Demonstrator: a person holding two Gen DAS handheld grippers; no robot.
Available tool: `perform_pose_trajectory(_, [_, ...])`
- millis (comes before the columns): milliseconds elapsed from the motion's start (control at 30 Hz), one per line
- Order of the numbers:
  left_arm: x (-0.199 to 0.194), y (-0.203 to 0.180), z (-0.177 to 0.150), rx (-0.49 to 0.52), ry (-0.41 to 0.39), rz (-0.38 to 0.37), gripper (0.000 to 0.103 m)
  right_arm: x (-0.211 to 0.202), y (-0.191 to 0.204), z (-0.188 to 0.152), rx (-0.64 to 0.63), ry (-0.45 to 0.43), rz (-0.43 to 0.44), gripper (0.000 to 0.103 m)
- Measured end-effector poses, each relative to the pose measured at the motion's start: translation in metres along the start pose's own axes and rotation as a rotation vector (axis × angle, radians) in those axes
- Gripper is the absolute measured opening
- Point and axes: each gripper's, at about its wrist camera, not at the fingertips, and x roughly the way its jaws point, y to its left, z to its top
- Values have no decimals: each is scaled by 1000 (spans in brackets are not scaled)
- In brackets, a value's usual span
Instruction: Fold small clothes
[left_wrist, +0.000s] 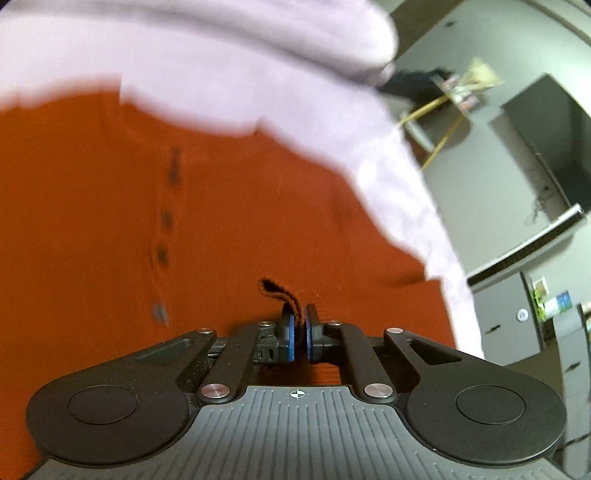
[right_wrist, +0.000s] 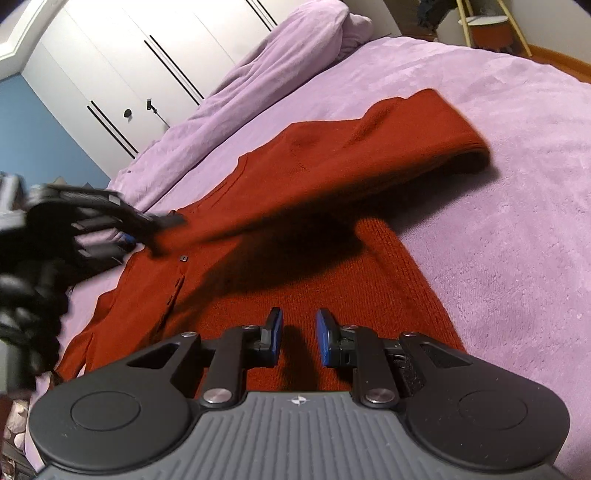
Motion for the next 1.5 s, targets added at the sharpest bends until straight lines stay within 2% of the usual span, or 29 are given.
perform_pose_trajectory(100, [-33,5,16,119,-110,112,7,0,2,1,-19,4,-8,19])
perform_pose_trajectory(167, [-42,20,23,172,-153,236,7,0,6,1,-42,6,-18,19])
perform_pose_trajectory(233, [-41,47,24,172,-148,360,7,0,10,1,-67,9,-27,19])
perform_pose_trajectory(333, [-34,88,19,112,-108,479,7,0,13,4,-92,22,-36,19])
perform_pose_trajectory(400, [-34,108,13,57,-106,466,8,-1,14,7,-93,28,-38,21])
perform_pose_trajectory(467, [-36,116,9,24,-135,423,11,-3,14,11,-82,30,-36,29])
perform_pose_trajectory(533, [-37,121,9,11,-134,386,29,-8,16,17,-80,15,-35,38])
perform_pose_trajectory(600, [-37,123,10,0,-126,346,32,-11,18,24,-94,-6,-42,40])
perform_pose_trajectory(633, [-34,121,11,1,-118,335,30,-11,18,29,-102,-17,-48,40])
perform_pose_trajectory(667, [-32,120,12,11,-114,329,22,-10,19,33,-109,-28,-57,41])
perform_pose_trajectory(700, [-30,118,13,27,-107,325,8,-9,19,39,-112,-38,-71,41])
perform_pose_trajectory(800, [-34,101,18,125,-132,367,7,-3,20,56,-125,-64,-92,41])
perform_pose_trajectory(867, [-45,90,26,181,-213,403,7,4,20,66,-136,-76,-108,43])
perform_pose_trajectory(933, [-60,87,38,188,-301,409,7,14,20,74,-133,-75,-113,43])
perform_pose_trajectory(1033, [-73,92,48,197,-381,500,7,31,17,82,-87,-39,-108,43])
perform_pose_trajectory(1067, [-73,98,50,181,-376,523,7,35,15,83,-63,-29,-97,43])
perform_pose_trajectory(1167, [-74,117,50,119,-347,530,8,42,6,82,41,-23,-51,43])
perform_pose_trajectory(1367, [-83,128,49,69,-358,526,8,47,-15,83,278,-19,50,41])
perform_pose_trajectory(1433, [-92,131,50,45,-366,508,8,47,-15,84,291,-33,65,41])
perform_pose_trajectory(1500, [-94,131,52,27,-371,489,8,49,-10,88,261,-47,33,41])
